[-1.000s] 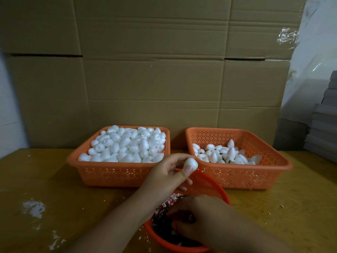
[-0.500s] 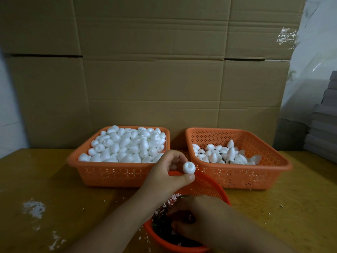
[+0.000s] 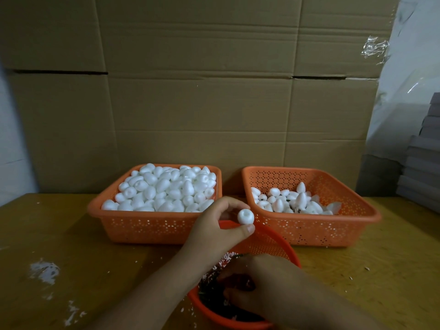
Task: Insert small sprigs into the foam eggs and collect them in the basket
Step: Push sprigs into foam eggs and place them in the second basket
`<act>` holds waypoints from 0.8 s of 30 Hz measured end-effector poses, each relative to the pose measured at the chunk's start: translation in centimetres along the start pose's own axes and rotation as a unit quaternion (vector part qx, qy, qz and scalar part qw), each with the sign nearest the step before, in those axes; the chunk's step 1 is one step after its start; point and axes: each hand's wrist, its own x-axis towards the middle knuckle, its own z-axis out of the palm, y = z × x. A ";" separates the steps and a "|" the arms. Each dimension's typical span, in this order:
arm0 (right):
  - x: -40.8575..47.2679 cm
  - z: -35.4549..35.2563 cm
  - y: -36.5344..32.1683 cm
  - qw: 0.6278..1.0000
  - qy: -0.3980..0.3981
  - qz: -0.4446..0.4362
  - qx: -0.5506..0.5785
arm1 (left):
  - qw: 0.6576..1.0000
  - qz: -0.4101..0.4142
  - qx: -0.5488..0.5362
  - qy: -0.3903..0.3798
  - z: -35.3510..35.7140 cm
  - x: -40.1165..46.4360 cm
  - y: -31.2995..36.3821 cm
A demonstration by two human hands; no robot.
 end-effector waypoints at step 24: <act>-0.1 0.1 0.0 1.000 0.002 -0.003 -0.007 | 0.999 -0.011 -0.036 -0.035 0.2 -0.2 0.4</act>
